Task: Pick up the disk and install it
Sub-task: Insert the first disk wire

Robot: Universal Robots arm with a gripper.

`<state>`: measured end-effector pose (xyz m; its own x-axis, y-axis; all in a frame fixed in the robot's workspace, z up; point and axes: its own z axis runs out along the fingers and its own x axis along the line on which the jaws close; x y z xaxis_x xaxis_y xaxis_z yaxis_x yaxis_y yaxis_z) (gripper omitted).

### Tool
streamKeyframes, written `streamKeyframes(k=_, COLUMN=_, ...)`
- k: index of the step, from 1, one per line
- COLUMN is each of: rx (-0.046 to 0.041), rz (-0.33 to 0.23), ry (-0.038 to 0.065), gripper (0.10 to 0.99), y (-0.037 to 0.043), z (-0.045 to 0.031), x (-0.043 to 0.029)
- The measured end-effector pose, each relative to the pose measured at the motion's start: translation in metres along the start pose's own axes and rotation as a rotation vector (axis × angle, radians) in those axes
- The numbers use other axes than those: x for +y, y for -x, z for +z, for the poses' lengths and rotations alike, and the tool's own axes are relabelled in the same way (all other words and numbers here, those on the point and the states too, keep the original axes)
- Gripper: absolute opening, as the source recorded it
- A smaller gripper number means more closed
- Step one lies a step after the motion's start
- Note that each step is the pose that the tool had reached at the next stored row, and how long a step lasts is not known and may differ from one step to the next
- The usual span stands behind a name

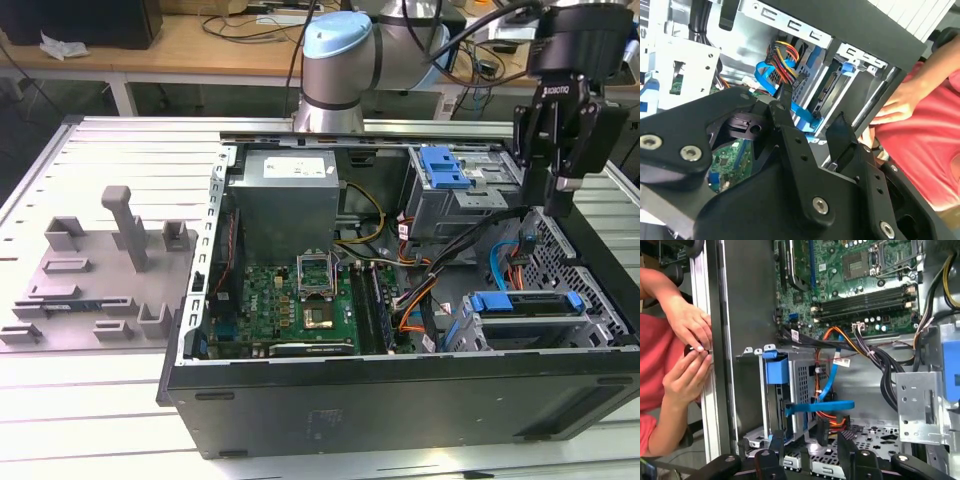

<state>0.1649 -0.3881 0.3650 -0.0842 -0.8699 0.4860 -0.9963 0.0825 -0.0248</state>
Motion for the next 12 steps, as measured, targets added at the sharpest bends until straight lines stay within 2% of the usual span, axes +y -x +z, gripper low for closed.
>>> streamKeyframes(k=5, rx=0.0066, rz=0.031, ry=0.009, gripper=0.545, y=0.0024, z=0.0037, x=0.0002)
streamKeyframes(k=7, rx=0.0086, rz=0.036, ry=0.009, gripper=0.545, y=0.0041, z=0.0046, x=0.0003)
streamKeyframes(k=8, rx=0.0124, rz=0.036, ry=0.008, gripper=0.545, y=0.0050, z=0.0050, x=0.0003)
streamKeyframes(k=10, rx=0.0340, rz=0.037, ry=0.006, gripper=0.545, y=0.0070, z=0.0052, x=0.0006)
streamKeyframes(k=11, rx=0.0545, rz=0.037, ry=0.003, gripper=0.545, y=0.0082, z=0.0048, x=0.0010)
streamKeyframes(k=12, rx=0.0691, rz=0.037, ry=0.002, gripper=0.545, y=0.0084, z=0.0049, x=0.0017)
